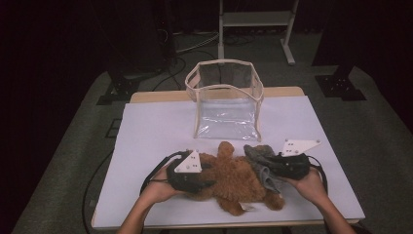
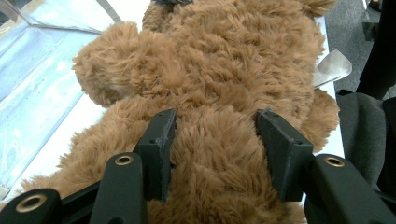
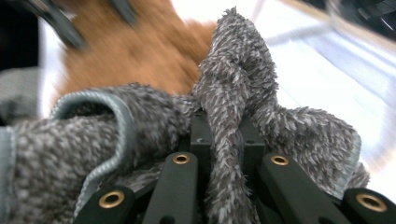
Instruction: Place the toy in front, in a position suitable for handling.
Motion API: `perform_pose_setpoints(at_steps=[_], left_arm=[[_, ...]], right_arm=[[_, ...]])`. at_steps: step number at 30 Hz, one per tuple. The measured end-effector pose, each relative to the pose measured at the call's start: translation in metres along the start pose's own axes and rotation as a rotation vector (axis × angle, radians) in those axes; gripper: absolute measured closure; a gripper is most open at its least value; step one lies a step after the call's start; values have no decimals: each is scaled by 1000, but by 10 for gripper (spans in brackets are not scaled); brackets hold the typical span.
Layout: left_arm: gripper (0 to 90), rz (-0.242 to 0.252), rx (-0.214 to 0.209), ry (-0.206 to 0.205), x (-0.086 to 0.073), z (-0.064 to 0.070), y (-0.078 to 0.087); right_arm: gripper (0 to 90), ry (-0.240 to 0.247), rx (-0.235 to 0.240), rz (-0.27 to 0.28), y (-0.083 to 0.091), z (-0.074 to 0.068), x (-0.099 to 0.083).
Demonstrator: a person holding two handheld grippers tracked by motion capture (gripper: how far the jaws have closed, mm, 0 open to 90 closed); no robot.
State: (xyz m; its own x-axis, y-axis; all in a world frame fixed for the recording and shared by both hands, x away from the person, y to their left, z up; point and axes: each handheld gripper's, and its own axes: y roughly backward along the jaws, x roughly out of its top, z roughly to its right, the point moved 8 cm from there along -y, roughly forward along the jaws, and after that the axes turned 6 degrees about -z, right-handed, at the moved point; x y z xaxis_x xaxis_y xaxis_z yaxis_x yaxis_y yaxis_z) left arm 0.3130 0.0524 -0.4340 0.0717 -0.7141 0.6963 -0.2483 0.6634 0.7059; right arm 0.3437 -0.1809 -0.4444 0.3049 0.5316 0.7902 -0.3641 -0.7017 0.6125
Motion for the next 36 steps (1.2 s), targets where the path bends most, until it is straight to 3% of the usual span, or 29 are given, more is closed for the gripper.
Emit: perform_pose_setpoints(at_steps=[1,3,4,8,12,15,17,20,22,25,27,32,36], left_arm=[[484,1,-4,1,0,0,0],[484,5,-9,6,-1,0,0],[484,7,-10,8,0,0,0],[484,2,-16,3,-1,1,0],[484,-8,-27,-5,-2,3,0],[484,1,-29,-4,-4,4,1],[484,7,-30,-6,-4,5,2],[484,12,-27,-5,-4,5,1],[484,20,-25,-2,-4,6,1],[484,27,-27,5,-3,6,0],[484,24,-27,-2,-2,7,-1],[484,27,-28,-6,-4,7,1],[482,34,-30,-7,-4,8,1]], right_arm=[[803,-18,-7,-17,3,6,-8],[802,-67,-1,0,11,12,-17],[802,-69,-4,11,14,13,-17],[799,-37,8,59,17,6,0],[796,19,29,76,5,-5,23],[796,37,33,60,-5,-7,26],[797,22,31,50,-7,-3,21],[798,-13,-8,-5,-5,12,3],[798,-31,-19,-4,1,18,0],[798,-27,-30,17,8,19,6],[799,-1,-16,52,10,15,25],[799,57,19,15,-13,5,39],[802,31,9,-23,-20,17,20]])
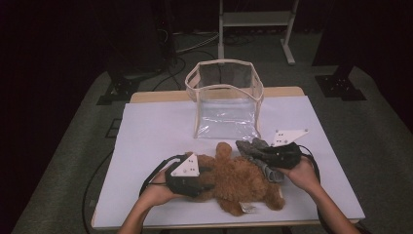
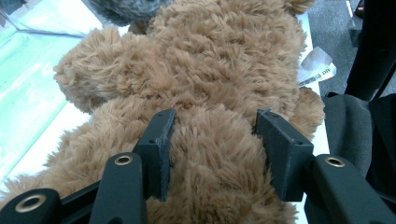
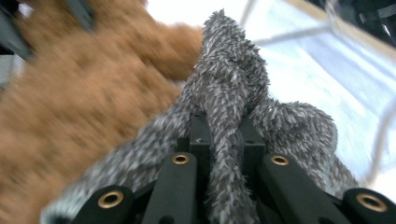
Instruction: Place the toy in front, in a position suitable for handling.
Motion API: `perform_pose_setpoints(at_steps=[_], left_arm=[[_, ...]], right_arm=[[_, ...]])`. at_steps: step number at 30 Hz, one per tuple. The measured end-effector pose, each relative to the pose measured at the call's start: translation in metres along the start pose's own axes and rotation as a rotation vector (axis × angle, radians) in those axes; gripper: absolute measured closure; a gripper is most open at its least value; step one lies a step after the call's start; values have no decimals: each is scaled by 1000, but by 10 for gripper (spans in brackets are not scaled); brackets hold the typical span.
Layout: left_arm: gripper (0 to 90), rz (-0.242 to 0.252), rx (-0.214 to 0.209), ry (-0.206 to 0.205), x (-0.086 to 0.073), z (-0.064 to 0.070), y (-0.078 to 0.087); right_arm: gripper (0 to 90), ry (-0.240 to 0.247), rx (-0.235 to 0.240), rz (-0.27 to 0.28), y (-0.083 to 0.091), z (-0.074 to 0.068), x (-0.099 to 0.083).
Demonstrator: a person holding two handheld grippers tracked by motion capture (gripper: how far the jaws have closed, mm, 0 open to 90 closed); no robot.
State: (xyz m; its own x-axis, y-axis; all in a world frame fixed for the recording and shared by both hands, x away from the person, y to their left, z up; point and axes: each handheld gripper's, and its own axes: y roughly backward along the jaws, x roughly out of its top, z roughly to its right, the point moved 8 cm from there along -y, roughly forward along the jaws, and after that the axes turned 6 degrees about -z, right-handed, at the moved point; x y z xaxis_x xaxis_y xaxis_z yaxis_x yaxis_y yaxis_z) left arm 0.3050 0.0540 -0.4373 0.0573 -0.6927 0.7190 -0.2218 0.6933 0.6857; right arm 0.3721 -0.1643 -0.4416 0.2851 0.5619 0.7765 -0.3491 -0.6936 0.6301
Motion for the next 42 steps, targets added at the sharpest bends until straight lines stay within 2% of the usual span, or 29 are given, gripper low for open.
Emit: perform_pose_setpoints(at_steps=[4,7,12,18,21,25,28,30,33,35,36,40,42], left_arm=[[481,-1,1,0,0,0,0],[481,6,-5,6,0,0,0],[479,4,-2,2,2,0,-1],[478,6,-8,-6,2,1,-1],[478,7,-7,-6,2,1,-1],[473,15,-4,-9,3,0,2],[444,21,-1,-16,7,-4,9],[381,10,28,-18,9,-11,16],[324,9,56,13,7,-23,25],[324,15,31,49,2,-27,25],[361,14,5,59,-1,-25,23],[415,24,-42,76,-5,-14,12],[434,22,-54,75,-7,-8,6]], right_arm=[[802,-89,-29,-3,13,20,-24],[802,-101,-37,10,25,22,-25],[801,-48,7,61,32,6,0],[801,50,103,87,21,-29,36],[801,73,150,84,14,-42,45],[802,98,173,21,-3,-53,38],[805,70,186,31,-4,-52,30],[806,65,187,33,-3,-51,24],[807,65,193,38,-1,-52,18],[807,68,192,38,0,-52,16],[807,72,190,34,1,-52,15],[806,78,193,24,3,-52,12],[804,90,171,-3,8,-47,13]])
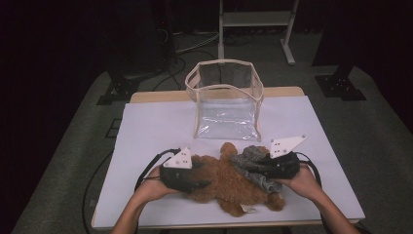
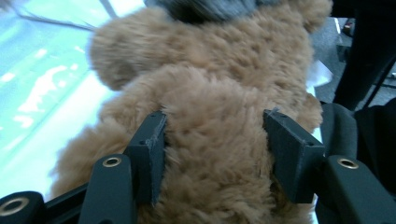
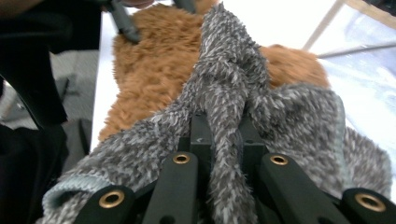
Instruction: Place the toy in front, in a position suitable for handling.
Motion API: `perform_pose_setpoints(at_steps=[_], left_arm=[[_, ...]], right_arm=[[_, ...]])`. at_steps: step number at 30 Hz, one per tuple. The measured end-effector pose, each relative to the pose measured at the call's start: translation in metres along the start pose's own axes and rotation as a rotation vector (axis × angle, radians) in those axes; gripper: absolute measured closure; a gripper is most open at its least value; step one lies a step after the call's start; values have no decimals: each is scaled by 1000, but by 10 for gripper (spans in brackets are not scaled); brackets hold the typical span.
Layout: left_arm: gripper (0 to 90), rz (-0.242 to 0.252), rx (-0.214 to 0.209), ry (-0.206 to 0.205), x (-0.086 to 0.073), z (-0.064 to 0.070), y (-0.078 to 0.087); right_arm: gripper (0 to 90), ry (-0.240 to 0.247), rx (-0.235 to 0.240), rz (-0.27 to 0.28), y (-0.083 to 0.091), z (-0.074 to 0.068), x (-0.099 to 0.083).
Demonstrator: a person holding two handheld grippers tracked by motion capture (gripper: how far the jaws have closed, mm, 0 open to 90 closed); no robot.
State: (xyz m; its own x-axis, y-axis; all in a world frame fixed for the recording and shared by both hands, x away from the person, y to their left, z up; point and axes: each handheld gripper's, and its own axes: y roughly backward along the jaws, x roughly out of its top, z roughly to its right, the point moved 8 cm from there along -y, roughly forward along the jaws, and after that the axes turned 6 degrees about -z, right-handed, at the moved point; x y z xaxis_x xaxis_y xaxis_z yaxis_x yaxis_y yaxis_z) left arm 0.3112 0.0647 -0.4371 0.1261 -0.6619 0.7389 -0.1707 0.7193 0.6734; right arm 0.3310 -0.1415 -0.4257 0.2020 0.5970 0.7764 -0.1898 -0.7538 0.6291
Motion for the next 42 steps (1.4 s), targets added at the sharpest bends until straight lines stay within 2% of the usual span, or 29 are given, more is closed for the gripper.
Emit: perform_pose_setpoints(at_steps=[4,7,9,12,16,19,21,22,25,27,31,33,37,42], left_arm=[[449,7,-1,-7,0,8,-6],[448,-1,4,-19,2,11,-9],[446,-6,6,-29,3,13,-10],[447,-12,8,-40,3,14,-11],[448,-17,14,-47,4,15,-12],[448,-13,16,-48,5,14,-12],[446,-13,20,-49,6,13,-11],[444,-14,25,-53,7,12,-10],[423,-20,47,-63,7,6,-3],[408,-6,57,-60,8,1,5],[384,16,49,-62,10,-9,18],[345,7,40,-68,9,-13,20],[311,10,20,-55,8,-19,22],[426,-15,-59,-21,2,-10,10]], right_arm=[[802,21,-53,-11,12,6,12],[802,21,-31,9,8,2,19],[803,23,-17,-2,1,-1,17],[804,-16,18,19,1,0,6],[804,-67,-4,-6,16,8,-13],[803,-93,-11,21,26,7,-9],[804,-71,17,52,24,-3,3],[803,-46,35,55,19,-11,10],[805,4,43,-2,-1,-22,12],[807,1,30,-6,-6,-19,7],[811,-19,23,-1,-2,-16,-5],[811,-22,18,-2,-1,-16,-9],[812,-26,11,-4,3,-14,-14],[813,-30,20,-13,5,-13,-18]])
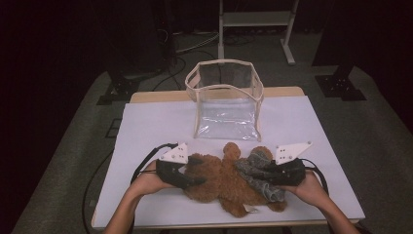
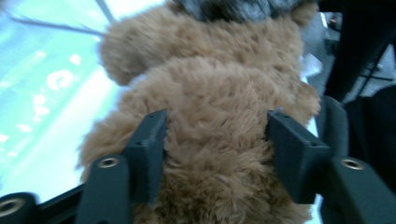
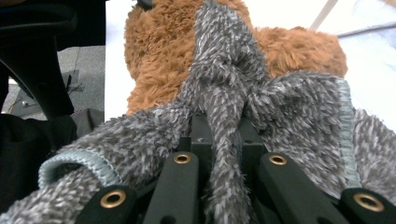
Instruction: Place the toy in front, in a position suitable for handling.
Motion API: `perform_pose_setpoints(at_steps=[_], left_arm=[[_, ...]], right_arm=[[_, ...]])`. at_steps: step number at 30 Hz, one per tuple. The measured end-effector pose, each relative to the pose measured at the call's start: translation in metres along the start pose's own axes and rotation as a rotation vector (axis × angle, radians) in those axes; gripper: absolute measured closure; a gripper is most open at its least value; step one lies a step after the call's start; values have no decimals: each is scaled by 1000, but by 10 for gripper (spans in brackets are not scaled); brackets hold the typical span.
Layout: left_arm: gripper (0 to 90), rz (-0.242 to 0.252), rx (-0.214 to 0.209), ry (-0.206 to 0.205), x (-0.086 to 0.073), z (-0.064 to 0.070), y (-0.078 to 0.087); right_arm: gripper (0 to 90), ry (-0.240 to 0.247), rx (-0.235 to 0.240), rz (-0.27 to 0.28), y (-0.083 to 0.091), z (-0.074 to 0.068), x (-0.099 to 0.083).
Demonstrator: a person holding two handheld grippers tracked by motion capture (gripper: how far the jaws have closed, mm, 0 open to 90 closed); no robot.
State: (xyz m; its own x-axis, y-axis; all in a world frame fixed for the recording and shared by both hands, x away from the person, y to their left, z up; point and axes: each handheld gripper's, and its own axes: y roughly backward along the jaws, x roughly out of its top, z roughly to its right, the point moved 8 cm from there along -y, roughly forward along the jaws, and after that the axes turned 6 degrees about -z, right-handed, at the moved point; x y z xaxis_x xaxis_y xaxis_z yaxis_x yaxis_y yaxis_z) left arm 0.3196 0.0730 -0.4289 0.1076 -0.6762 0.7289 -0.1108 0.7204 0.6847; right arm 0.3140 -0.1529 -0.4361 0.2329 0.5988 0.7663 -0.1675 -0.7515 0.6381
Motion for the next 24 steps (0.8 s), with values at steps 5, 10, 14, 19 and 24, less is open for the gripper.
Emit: perform_pose_setpoints(at_steps=[5,10,14,19,24], left_arm=[[465,11,-17,-2,-2,12,-10],[474,18,-11,-11,1,20,-16],[477,9,-11,-27,5,23,-23],[475,2,-9,-38,7,24,-24],[468,-7,2,-45,6,27,-21]], right_arm=[[813,-1,-1,-37,9,3,-7],[812,-17,-26,-87,23,10,-18],[809,-27,-54,-89,34,15,-14],[809,30,-39,-16,22,6,23],[808,50,12,-24,-16,1,38]])
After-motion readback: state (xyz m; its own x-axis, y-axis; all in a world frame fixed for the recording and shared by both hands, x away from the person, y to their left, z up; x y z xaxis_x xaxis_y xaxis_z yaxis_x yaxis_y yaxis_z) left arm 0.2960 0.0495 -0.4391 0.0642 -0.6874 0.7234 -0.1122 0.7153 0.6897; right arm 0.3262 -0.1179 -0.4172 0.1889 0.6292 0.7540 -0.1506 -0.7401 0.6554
